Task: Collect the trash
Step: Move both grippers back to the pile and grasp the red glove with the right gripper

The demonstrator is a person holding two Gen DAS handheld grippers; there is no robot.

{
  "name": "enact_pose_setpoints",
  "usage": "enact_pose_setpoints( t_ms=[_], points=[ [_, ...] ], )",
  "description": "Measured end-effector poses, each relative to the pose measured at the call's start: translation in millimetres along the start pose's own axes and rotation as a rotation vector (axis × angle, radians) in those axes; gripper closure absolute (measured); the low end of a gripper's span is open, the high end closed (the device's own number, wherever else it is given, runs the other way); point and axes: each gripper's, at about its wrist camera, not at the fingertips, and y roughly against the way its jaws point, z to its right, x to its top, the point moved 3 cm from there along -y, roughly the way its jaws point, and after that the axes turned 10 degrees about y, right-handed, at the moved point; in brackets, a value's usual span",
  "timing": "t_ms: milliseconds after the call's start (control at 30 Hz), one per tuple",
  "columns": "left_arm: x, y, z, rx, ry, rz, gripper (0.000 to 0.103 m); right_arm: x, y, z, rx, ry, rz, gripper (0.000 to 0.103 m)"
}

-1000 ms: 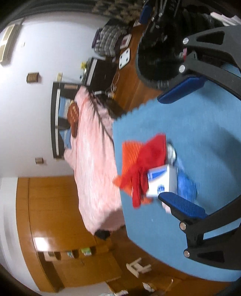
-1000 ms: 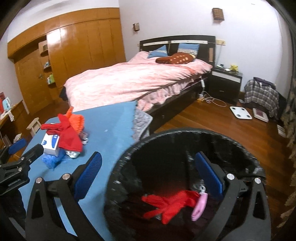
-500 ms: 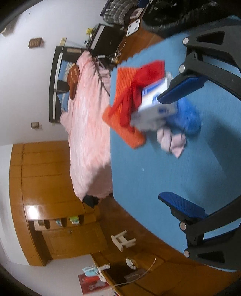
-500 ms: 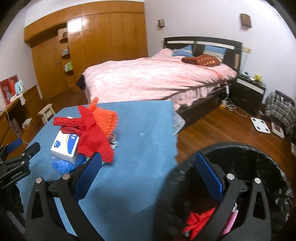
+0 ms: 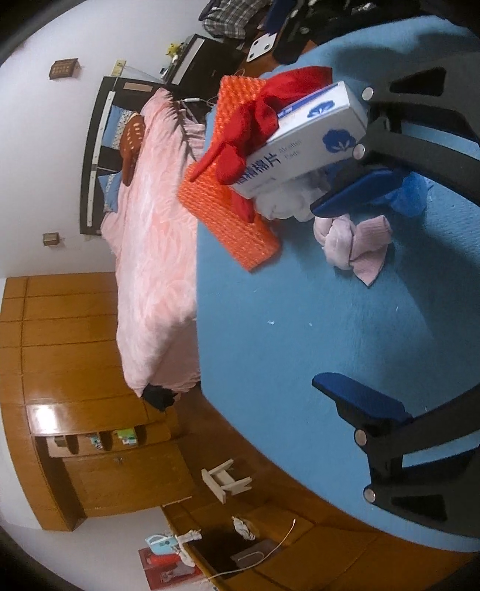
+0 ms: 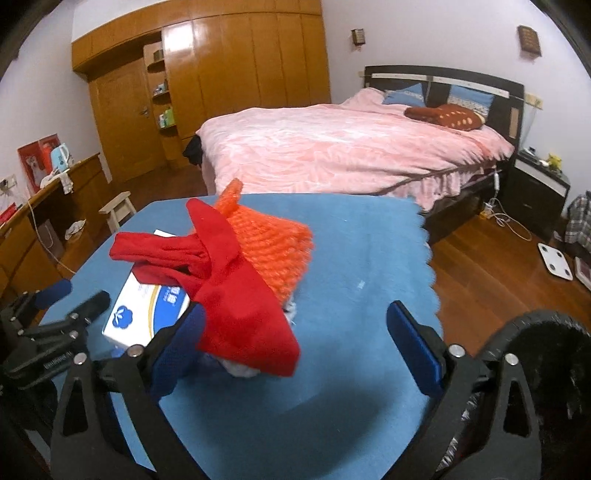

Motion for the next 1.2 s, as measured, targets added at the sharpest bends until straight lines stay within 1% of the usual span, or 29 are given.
enact_pose_setpoints(
  t_ms=[33, 67, 167, 267, 300, 333, 400, 433, 467, 500, 567, 600, 633, 667, 800, 1000, 1200],
  points=[
    [-0.6, -3.6, 1.0, -0.006, -0.003, -0.010, 0.020, 0.6, -2.6, -1.7, 0.006, 0.000, -0.002, 0.014],
    [-1.3, -6.9, 2.3, -0.011, -0.005, -0.020, 0.020, 2.1, -7.0, -3.2, 0.017, 0.001, -0.009, 0.020],
    [-4.9, -13.6, 5.0, -0.020, -0.003, -0.042, 0.020, 2.7, -14.5, -5.3, 0.042, 0.000, -0.024, 0.027],
    [-7.9, -18.3, 7.7, -0.026, -0.001, -0.058, 0.020, 1.8, -19.8, -8.4, 0.069, 0.009, -0.042, 0.037],
    [-9.0, -20.3, 8.8, -0.032, -0.001, -0.065, 0.020, 0.8, -21.4, -10.1, 0.083, 0.012, -0.048, 0.044],
    [-11.0, -20.9, 10.3, -0.037, -0.002, -0.070, 0.020, -0.1, -23.2, -12.1, 0.104, 0.015, -0.056, 0.048],
    [-14.0, -23.4, 14.6, -0.047, -0.015, -0.082, 0.022, -2.0, -24.3, -15.3, 0.131, 0.021, -0.066, 0.063],
    [-15.3, -24.9, 16.6, -0.053, -0.022, -0.090, 0.025, -2.6, -23.7, -17.2, 0.138, 0.027, -0.069, 0.065],
    [-16.7, -26.2, 18.6, -0.060, -0.027, -0.100, 0.030, -2.8, -22.0, -19.1, 0.142, 0.035, -0.066, 0.070],
    [-17.8, -27.5, 20.1, -0.067, -0.029, -0.110, 0.034, -2.5, -21.7, -18.8, 0.142, 0.041, -0.064, 0.078],
    [-18.6, -29.5, 22.6, -0.081, -0.023, -0.125, 0.051, -0.6, -17.7, -19.0, 0.154, 0.046, -0.055, 0.086],
    [-19.0, -29.3, 22.5, -0.087, -0.018, -0.129, 0.056, 0.4, -15.0, -18.6, 0.160, 0.044, -0.048, 0.089],
    [-19.0, -29.2, 22.6, -0.090, -0.014, -0.132, 0.068, 1.0, -12.9, -17.8, 0.163, 0.044, -0.043, 0.091],
    [-19.0, -28.9, 22.7, -0.093, -0.012, -0.133, 0.068, 2.2, -9.5, -17.3, 0.174, 0.048, -0.036, 0.096],
    [-17.3, -24.9, 21.3, -0.096, 0.003, -0.126, 0.071, 4.9, 2.3, -18.7, 0.184, 0.059, -0.018, 0.097],
    [-11.5, -6.2, 15.9, -0.092, 0.028, -0.084, 0.071, -1.0, 13.6, -17.0, 0.190, 0.047, -0.023, 0.097],
    [-5.1, 17.6, 13.8, -0.087, 0.026, -0.049, 0.072, 1.3, 31.5, -15.5, 0.204, 0.035, 0.010, 0.097]
  ],
)
